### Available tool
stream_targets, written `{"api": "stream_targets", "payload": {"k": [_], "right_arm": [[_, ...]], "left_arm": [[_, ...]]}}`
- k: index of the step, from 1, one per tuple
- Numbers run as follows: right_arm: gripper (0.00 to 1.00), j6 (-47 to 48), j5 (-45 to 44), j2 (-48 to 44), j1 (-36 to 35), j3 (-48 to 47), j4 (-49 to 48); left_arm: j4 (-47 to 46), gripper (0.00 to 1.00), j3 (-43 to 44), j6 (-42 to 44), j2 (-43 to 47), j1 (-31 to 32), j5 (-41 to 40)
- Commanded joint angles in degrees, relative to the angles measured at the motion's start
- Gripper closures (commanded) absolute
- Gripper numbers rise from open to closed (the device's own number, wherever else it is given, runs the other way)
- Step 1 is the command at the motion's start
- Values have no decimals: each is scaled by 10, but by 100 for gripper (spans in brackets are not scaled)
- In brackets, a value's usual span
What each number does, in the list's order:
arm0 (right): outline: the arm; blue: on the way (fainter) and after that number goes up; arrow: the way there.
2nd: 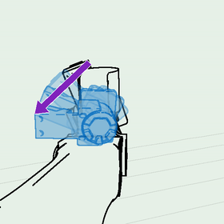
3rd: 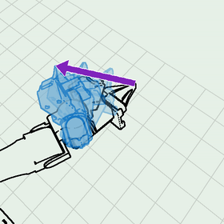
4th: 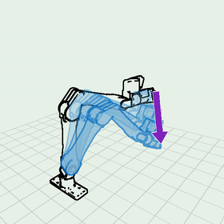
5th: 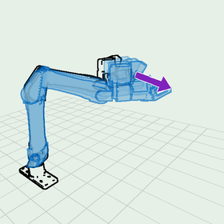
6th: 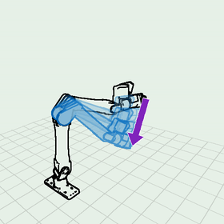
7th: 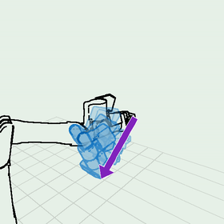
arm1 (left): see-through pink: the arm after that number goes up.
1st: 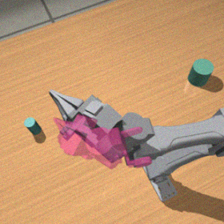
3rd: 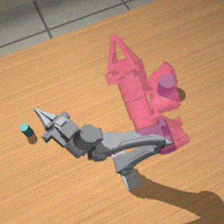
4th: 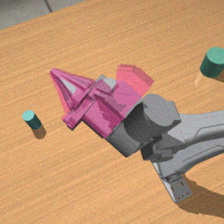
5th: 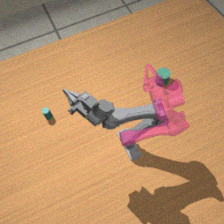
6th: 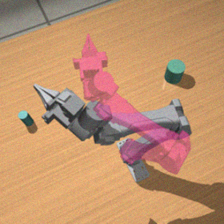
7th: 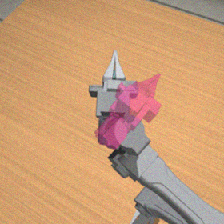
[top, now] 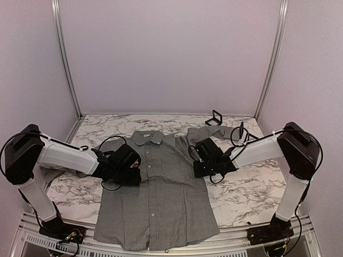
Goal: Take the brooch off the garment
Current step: Adjust the flattened clothing at the center of the board, then pick up the flattened clothing from the center of the board.
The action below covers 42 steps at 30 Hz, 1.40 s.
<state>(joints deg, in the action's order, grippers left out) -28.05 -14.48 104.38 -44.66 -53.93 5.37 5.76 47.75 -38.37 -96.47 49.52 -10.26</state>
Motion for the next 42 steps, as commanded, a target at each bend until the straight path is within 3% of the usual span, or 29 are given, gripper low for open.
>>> {"api": "stream_targets", "payload": {"k": [1,4,7,16,22,30,36,42], "right_arm": [[100,-15,-7,-44,-4,35,58],[100,-23,-3,-69,-4,61,63],[100,-35,6,-86,-9,84,72],[100,-72,12,-141,-33,127,101],[67,-44,-30,-170,-35,61,142],[42,1,-61,-118,-66,-77,148],[32,23,-56,-48,-101,-155,125],[30,70,-15,53,-124,-240,105]], "left_arm": [[21,60,-11,-13,-12,24,4],[21,70,-22,-24,-12,42,5],[23,74,-32,-36,-11,62,8],[36,75,-60,-66,31,101,3],[77,65,-18,-55,78,100,-42],[83,58,-1,-47,119,78,-69],[92,57,-6,-36,142,44,-70],[80,56,-24,-28,172,-4,-60]]}}
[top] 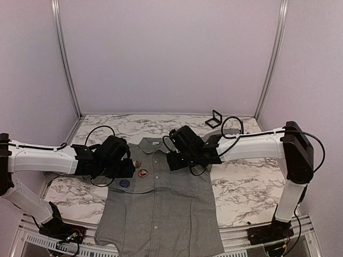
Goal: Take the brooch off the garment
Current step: Pick up the flattened clothing from the center of the board.
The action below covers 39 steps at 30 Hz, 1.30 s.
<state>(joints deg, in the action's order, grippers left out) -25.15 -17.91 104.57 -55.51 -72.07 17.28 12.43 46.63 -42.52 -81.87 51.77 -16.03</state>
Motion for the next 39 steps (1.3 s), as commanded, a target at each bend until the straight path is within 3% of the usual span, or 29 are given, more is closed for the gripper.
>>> {"api": "stream_targets", "payload": {"k": [1,6,16,39], "right_arm": [[29,47,21,69,-21,-75,-10],[29,55,26,152,-23,-173,38],[30,71,7,226,-31,-237,55],[37,65,15,276,-35,-261,71]], "left_arm": [[13,55,-15,16,31,-35,-2],[4,54,-28,17,49,-70,4],[-17,53,-45,16,56,-106,27],[-48,53,-66,-2,59,-119,58]]}}
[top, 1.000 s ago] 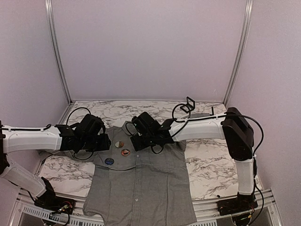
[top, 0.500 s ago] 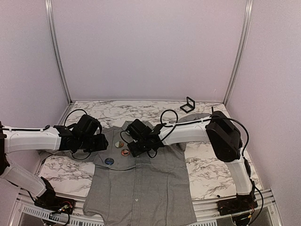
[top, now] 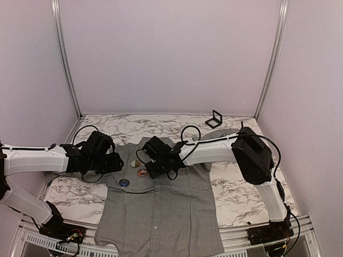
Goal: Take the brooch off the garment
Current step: Pick up the flattened clothing from the center of the board.
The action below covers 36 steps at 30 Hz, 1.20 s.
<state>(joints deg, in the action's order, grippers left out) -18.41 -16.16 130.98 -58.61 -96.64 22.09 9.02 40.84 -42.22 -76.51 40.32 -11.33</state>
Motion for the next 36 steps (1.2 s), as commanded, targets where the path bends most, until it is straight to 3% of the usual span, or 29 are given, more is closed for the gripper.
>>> {"api": "stream_targets", "payload": {"k": [1,13,19,27,36], "right_arm": [[37,-2,-2,8,-4,-14,22],[37,-4,13,15,2,-41,19],[59,-15,32,26,2,-31,13],[98,-14,43,15,8,-36,13],[100,-26,88,-51,17,-38,-4]], "left_arm": [[-15,53,-10,-6,5,-4,12],[-45,53,-12,-18,-11,-4,33],[-67,53,-10,-29,-30,-4,59],[-120,53,-11,-52,-68,-3,101],[-152,50,-6,-67,-104,-3,141]]}}
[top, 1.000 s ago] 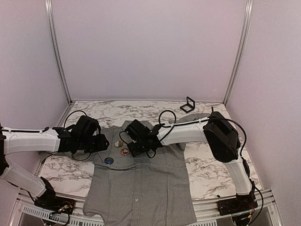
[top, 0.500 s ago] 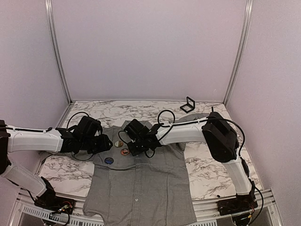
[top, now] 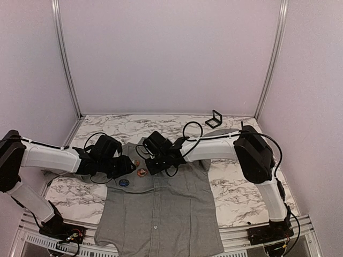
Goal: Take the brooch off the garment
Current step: Pick up the flattened clothing from the center of the board, then pick up the brooch from the crumpled clothing.
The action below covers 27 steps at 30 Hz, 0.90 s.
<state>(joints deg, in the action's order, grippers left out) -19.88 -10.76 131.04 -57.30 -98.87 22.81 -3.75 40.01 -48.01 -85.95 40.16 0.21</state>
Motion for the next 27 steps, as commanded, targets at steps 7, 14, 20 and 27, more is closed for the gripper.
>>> {"api": "stream_targets", "payload": {"k": [7,14,20,27], "right_arm": [[100,-28,87,-85,3,-6,-31],[100,-42,131,-100,3,1,-50],[100,-49,147,-101,3,-2,-55],[100,-52,154,-109,3,-6,-60]], "left_arm": [[-28,46,14,-11,-12,-2,31],[-49,42,7,-24,-2,-2,36],[-61,39,-4,-30,18,-1,37],[-23,41,7,-16,6,2,13]]}}
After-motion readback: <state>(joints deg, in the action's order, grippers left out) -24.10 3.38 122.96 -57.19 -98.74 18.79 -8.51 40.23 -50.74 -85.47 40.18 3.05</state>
